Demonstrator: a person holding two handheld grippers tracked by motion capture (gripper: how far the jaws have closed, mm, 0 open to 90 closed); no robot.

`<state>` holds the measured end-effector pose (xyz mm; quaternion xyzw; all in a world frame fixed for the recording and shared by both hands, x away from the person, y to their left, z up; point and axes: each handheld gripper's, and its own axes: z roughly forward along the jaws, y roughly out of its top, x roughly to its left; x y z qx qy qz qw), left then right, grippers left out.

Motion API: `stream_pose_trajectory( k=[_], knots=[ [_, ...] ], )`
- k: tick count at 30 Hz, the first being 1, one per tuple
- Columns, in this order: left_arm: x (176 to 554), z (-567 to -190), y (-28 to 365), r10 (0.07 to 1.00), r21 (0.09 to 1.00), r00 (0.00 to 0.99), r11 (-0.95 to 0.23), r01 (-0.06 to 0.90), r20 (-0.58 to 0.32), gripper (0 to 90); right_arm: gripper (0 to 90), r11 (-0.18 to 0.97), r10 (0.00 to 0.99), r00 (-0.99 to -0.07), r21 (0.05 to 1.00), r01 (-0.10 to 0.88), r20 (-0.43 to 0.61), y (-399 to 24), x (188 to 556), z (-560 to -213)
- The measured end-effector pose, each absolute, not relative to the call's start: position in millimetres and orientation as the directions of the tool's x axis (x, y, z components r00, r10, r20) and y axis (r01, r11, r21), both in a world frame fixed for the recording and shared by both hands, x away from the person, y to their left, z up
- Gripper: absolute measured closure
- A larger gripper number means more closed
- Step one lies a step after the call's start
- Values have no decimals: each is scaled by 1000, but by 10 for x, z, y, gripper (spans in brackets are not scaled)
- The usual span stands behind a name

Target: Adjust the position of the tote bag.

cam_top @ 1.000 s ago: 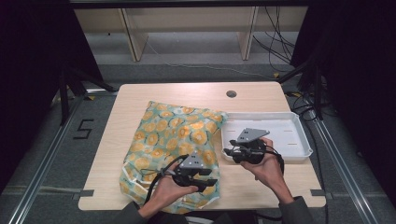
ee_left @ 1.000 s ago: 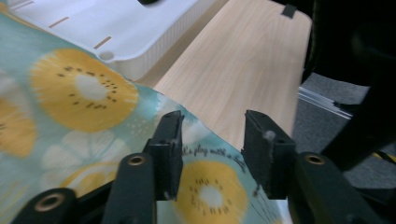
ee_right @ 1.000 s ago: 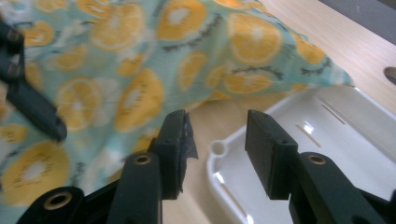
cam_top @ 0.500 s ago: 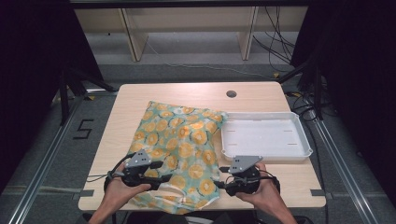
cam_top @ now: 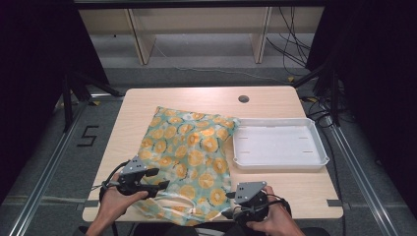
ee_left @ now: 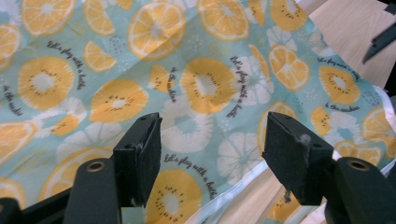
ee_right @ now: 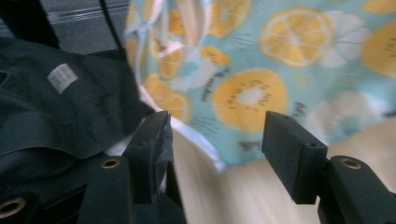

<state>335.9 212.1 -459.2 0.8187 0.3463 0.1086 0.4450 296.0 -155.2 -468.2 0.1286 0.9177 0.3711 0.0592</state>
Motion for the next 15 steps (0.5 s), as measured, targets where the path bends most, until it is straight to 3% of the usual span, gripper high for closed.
stream_pose_trajectory(
  k=[3, 15],
  knots=[
    [3357, -4610, 2130, 679, 802, 719, -342, 490, -150, 356, 417, 707, 232, -972, 691, 151, -25, -1461, 2922, -4730],
    [3385, -4634, 2167, 689, 799, 710, -342, 494, -144, 353, 409, 754, 198, -977, 650, 101, -79, -1278, 2859, -4844]
  ],
)
